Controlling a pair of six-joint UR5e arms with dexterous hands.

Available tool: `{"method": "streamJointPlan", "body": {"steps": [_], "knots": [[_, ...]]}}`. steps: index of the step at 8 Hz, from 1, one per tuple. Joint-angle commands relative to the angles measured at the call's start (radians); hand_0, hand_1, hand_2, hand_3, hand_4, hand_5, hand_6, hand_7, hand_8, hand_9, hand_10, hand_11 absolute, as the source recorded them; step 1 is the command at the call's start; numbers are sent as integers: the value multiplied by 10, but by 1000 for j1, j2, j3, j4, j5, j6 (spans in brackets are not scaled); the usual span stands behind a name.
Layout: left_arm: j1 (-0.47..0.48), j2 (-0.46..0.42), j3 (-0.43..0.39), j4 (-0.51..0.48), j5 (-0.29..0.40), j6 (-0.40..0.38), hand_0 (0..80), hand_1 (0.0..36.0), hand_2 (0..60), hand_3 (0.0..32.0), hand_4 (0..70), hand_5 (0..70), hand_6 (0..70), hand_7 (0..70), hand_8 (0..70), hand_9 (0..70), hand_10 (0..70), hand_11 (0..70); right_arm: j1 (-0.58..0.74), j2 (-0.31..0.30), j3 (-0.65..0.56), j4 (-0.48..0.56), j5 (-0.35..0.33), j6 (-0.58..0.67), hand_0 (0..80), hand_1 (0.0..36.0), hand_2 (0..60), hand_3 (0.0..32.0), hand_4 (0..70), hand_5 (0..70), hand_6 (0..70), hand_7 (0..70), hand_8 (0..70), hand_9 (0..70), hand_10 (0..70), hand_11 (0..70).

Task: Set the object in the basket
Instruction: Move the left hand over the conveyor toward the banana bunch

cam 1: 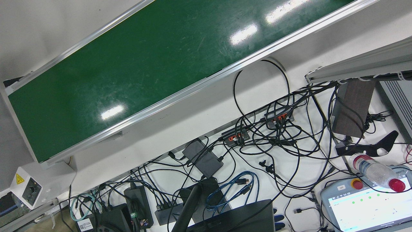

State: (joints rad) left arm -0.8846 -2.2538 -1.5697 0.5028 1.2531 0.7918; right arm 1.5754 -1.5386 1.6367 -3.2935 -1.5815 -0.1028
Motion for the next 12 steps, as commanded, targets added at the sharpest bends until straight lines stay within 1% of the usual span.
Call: {"method": "streamJointPlan", "body": {"steps": [1, 2, 3, 4, 5, 7, 8, 9, 10, 11, 12], "knots": [[-5, -23, 2, 46, 0, 73, 537, 143, 0, 24, 110, 216, 23, 63, 121, 90, 17, 40, 2, 0, 2, 0, 0, 0, 0, 0, 0, 0, 0, 0, 0, 0, 0, 0, 0, 0], [-5, -30, 3, 68, 0, 101, 531, 142, 0, 20, 106, 213, 22, 61, 120, 89, 16, 39, 2, 0, 2, 0, 0, 0, 0, 0, 0, 0, 0, 0, 0, 0, 0, 0, 0, 0], [-5, -32, 3, 83, 0, 115, 533, 143, 0, 28, 104, 220, 21, 60, 120, 88, 14, 37, 0, 0, 2, 0, 0, 0, 0, 0, 0, 0, 0, 0, 0, 0, 0, 0, 0, 0], [-5, -44, 3, 109, 0, 145, 537, 149, 0, 36, 96, 225, 22, 62, 119, 87, 13, 36, 0, 0, 2, 0, 0, 0, 0, 0, 0, 0, 0, 0, 0, 0, 0, 0, 0, 0], [-5, -49, 2, 120, 2, 159, 526, 145, 5, 44, 85, 221, 20, 61, 121, 88, 14, 36, 0, 0, 2, 0, 0, 0, 0, 0, 0, 0, 0, 0, 0, 0, 0, 0, 0, 0], [-7, -49, 3, 122, 2, 162, 530, 150, 10, 30, 92, 237, 24, 64, 125, 90, 14, 36, 0, 0, 2, 0, 0, 0, 0, 0, 0, 0, 0, 0, 0, 0, 0, 0, 0, 0], [-7, -49, 14, 120, 0, 176, 529, 153, 22, 40, 88, 239, 24, 65, 122, 90, 19, 43, 0, 0, 2, 0, 0, 0, 0, 0, 0, 0, 0, 0, 0, 0, 0, 0, 0, 0], [-8, -50, 26, 115, 0, 184, 526, 151, 20, 48, 81, 228, 23, 63, 123, 91, 19, 43, 0, 0, 2, 0, 0, 0, 0, 0, 0, 0, 0, 0, 0, 0, 0, 0, 0, 0], [-8, -49, 31, 115, 0, 184, 525, 151, 28, 52, 80, 226, 22, 64, 122, 89, 20, 45, 0, 0, 2, 0, 0, 0, 0, 0, 0, 0, 0, 0, 0, 0, 0, 0, 0, 0], [-7, -49, 39, 115, 0, 187, 525, 155, 44, 32, 92, 232, 24, 66, 127, 92, 20, 45, 2, 0, 2, 0, 0, 0, 0, 0, 0, 0, 0, 0, 0, 0, 0, 0, 0, 0], [-2, -47, 48, 115, 0, 190, 535, 166, 77, 0, 155, 272, 37, 75, 133, 110, 34, 65, 0, 0, 2, 0, 0, 0, 0, 0, 0, 0, 0, 0, 0, 0, 0, 0, 0, 0]]}}
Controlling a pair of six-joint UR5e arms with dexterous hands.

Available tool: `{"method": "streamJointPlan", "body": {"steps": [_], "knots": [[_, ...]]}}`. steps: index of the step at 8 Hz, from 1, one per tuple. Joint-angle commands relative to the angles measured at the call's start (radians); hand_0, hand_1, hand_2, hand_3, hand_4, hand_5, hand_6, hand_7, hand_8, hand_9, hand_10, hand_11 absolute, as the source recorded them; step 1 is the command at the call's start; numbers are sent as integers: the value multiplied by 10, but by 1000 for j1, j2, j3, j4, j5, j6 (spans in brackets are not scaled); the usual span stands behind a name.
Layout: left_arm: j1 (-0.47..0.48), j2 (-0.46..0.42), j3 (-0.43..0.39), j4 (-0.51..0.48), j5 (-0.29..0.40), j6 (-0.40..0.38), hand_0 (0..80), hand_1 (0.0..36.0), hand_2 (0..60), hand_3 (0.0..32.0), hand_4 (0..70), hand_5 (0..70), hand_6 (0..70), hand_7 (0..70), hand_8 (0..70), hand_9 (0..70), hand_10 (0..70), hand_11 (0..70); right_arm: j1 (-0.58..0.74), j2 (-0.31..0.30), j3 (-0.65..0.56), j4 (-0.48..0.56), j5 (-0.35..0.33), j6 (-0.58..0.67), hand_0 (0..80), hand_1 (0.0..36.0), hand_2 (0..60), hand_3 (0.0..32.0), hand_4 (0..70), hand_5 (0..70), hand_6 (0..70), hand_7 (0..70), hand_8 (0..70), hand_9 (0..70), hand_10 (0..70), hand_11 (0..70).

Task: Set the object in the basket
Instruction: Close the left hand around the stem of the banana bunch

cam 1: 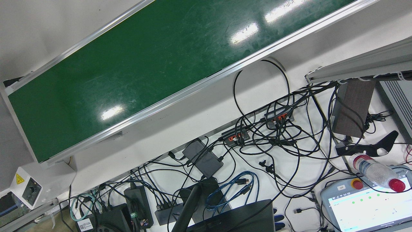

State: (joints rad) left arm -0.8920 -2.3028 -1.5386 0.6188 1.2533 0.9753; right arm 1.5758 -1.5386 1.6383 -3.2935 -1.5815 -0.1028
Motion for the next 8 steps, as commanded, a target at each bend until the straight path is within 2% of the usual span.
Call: {"method": "streamJointPlan", "body": {"steps": [1, 2, 3, 4, 5, 6, 7, 8], "knots": [[7, 2, 18, 1, 0, 28, 550, 170, 146, 0, 385, 467, 109, 150, 166, 172, 89, 142, 0, 0, 0, 0, 0, 0, 0, 0, 0, 0, 0, 0, 0, 0, 0, 0, 0, 0], [7, 2, 18, 9, -2, 67, 543, 140, 186, 0, 551, 700, 326, 409, 318, 417, 251, 370, 0, 0, 0, 0, 0, 0, 0, 0, 0, 0, 0, 0, 0, 0, 0, 0, 0, 0], [4, 2, 18, 15, -8, 69, 500, 94, 300, 0, 607, 700, 633, 700, 552, 700, 408, 570, 0, 0, 0, 0, 0, 0, 0, 0, 0, 0, 0, 0, 0, 0, 0, 0, 0, 0], [1, 0, 9, 28, -14, 68, 502, 101, 352, 0, 635, 700, 685, 700, 585, 700, 429, 600, 0, 0, 0, 0, 0, 0, 0, 0, 0, 0, 0, 0, 0, 0, 0, 0, 0, 0], [-2, -19, 5, 45, -14, 69, 575, 358, 600, 0, 700, 700, 700, 700, 700, 700, 577, 700, 0, 0, 0, 0, 0, 0, 0, 0, 0, 0, 0, 0, 0, 0, 0, 0, 0, 0], [-8, -35, 5, 53, -12, 69, 598, 360, 600, 0, 700, 700, 700, 700, 700, 700, 606, 700, 0, 0, 0, 0, 0, 0, 0, 0, 0, 0, 0, 0, 0, 0, 0, 0, 0, 0], [-28, -40, -21, 82, -2, 66, 574, 360, 600, 0, 700, 700, 700, 700, 700, 700, 608, 700, 1, 0, 2, 0, 0, 0, 0, 0, 0, 0, 0, 0, 0, 0, 0, 0, 0, 0], [-38, -41, -102, 141, 9, 66, 525, 359, 600, 0, 694, 700, 700, 700, 700, 700, 608, 700, 1, 0, 5, 0, 0, 2, 0, 0, 0, 0, 0, 0, 0, 0, 0, 0, 0, 0]]}}
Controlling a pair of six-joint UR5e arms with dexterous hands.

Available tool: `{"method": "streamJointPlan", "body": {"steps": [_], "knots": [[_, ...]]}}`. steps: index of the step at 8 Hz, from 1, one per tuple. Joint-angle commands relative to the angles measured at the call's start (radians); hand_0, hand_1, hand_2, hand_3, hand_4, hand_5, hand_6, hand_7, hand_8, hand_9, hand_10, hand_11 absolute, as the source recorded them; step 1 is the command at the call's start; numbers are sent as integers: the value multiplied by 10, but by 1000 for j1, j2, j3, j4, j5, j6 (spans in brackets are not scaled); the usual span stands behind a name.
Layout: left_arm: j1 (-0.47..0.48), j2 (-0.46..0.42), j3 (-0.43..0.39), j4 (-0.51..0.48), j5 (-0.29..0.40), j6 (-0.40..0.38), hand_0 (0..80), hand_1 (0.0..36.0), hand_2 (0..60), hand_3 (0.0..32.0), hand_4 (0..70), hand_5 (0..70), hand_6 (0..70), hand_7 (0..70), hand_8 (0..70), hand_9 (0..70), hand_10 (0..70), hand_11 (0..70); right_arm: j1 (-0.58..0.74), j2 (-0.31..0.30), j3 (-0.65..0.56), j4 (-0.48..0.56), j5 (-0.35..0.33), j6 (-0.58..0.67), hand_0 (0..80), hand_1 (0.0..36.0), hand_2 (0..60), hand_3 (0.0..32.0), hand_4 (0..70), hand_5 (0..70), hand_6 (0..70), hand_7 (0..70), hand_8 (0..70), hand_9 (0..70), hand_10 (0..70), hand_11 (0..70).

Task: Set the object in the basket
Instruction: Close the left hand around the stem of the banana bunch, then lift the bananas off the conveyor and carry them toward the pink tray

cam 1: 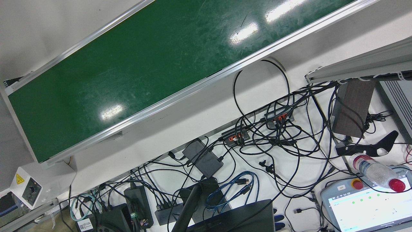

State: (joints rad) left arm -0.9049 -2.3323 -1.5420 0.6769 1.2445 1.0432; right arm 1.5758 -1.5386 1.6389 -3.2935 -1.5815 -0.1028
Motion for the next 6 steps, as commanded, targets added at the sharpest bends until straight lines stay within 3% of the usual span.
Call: {"method": "streamJointPlan", "body": {"steps": [1, 3, 4, 5, 6], "knots": [[-57, -10, -206, 145, 51, -2, 501, 313, 600, 0, 661, 700, 700, 700, 700, 700, 606, 700, 1, -2, 4, 0, 0, 0, 0, 0, 0, 0, 0, 0, 0, 0, 0, 0, 0, 0], [-107, 17, -419, 245, 163, -15, 443, 134, 600, 0, 587, 700, 700, 700, 700, 700, 544, 700, 0, 0, 2, 0, 0, 0, 0, 0, 0, 0, 0, 0, 0, 0, 0, 0, 0, 0], [-114, 62, -499, 253, 234, -97, 428, 92, 600, 0, 576, 700, 700, 700, 700, 700, 537, 700, 0, -2, 1, 0, 0, 0, 0, 0, 0, 0, 0, 0, 0, 0, 0, 0, 0, 0], [-112, 102, -550, 251, 260, -205, 442, 79, 600, 0, 540, 700, 700, 700, 700, 700, 523, 700, 0, -2, 2, 0, 0, 0, 0, 0, 0, 0, 0, 0, 0, 0, 0, 0, 0, 0], [-95, 158, -623, 253, 298, -262, 451, 58, 527, 0, 495, 700, 700, 700, 700, 700, 493, 684, 0, -2, 2, 0, 0, 0, 0, 0, 0, 0, 0, 0, 0, 0, 0, 0, 0, 0]]}}
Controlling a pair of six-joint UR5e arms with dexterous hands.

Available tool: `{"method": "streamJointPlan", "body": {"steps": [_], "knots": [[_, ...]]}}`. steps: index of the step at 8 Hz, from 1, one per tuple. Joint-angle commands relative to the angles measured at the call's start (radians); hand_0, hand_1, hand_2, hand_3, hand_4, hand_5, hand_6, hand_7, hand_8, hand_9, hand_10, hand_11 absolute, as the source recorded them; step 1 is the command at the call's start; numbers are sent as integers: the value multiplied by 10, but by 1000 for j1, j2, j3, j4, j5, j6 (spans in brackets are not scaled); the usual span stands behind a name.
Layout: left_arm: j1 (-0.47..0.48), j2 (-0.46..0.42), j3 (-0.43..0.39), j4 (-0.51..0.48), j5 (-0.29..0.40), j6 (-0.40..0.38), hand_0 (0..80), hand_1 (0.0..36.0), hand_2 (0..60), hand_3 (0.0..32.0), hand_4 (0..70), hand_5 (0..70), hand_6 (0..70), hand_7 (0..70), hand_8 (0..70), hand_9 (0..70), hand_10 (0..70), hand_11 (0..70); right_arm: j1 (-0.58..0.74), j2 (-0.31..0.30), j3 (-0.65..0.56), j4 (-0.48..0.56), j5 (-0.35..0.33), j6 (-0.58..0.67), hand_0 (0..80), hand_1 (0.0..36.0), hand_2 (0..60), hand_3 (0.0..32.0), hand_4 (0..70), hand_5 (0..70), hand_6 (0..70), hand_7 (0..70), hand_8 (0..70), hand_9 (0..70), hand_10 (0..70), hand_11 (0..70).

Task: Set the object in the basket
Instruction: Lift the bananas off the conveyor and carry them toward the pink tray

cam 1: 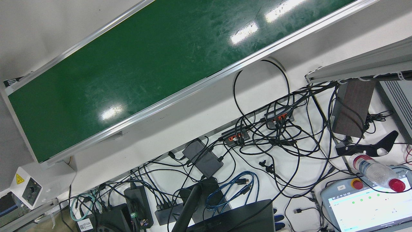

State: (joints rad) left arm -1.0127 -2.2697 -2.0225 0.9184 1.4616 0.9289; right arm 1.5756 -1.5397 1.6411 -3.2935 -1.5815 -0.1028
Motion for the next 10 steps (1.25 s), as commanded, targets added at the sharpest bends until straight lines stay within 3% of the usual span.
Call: {"method": "streamJointPlan", "body": {"steps": [1, 2, 3, 5, 6, 7, 10], "knots": [[17, 181, -203, -25, 118, -212, 449, 41, 443, 0, 477, 700, 700, 700, 700, 700, 471, 653, 0, 0, -1, 0, 0, 0, 0, 0, 0, 0, 0, 0, 0, 0, 0, 0, 0, 0], [67, 269, -253, -82, 144, -308, 466, 48, 379, 0, 470, 700, 700, 700, 700, 700, 450, 624, 0, 0, -1, 0, 0, 0, 0, 0, 0, 0, 0, 0, 0, 0, 0, 0, 0, 0], [159, 320, -313, -101, 143, -341, 477, 55, 360, 0, 487, 700, 700, 700, 700, 700, 450, 626, 0, 0, -3, 0, 0, 0, 0, 0, 0, 0, 0, 0, 0, 0, 0, 0, 0, 0], [342, 316, -355, -61, 128, -328, 542, 91, 283, 0, 530, 700, 700, 700, 700, 700, 459, 644, 0, 0, -3, 0, 0, 0, 0, 0, 0, 0, 0, 0, 0, 0, 0, 0, 0, 0], [409, 314, -355, -50, 109, -297, 569, 110, 266, 0, 515, 700, 700, 700, 700, 700, 464, 653, 0, 0, -3, 0, 0, 0, 0, 0, 0, 0, 0, 0, 0, 0, 0, 0, 0, 0], [489, 314, -357, -27, 59, -254, 572, 115, 265, 0, 516, 700, 700, 700, 700, 700, 463, 652, 0, 0, -3, 0, 0, 0, 0, 0, 0, 0, 0, 0, 0, 0, 0, 0, 0, 0], [734, 309, -354, -16, -152, -234, 541, 74, 202, 0, 535, 700, 700, 700, 700, 700, 447, 626, 0, 0, -3, 0, 0, 0, 0, 0, 0, 0, 0, 0, 0, 0, 0, 0, 0, 0]]}}
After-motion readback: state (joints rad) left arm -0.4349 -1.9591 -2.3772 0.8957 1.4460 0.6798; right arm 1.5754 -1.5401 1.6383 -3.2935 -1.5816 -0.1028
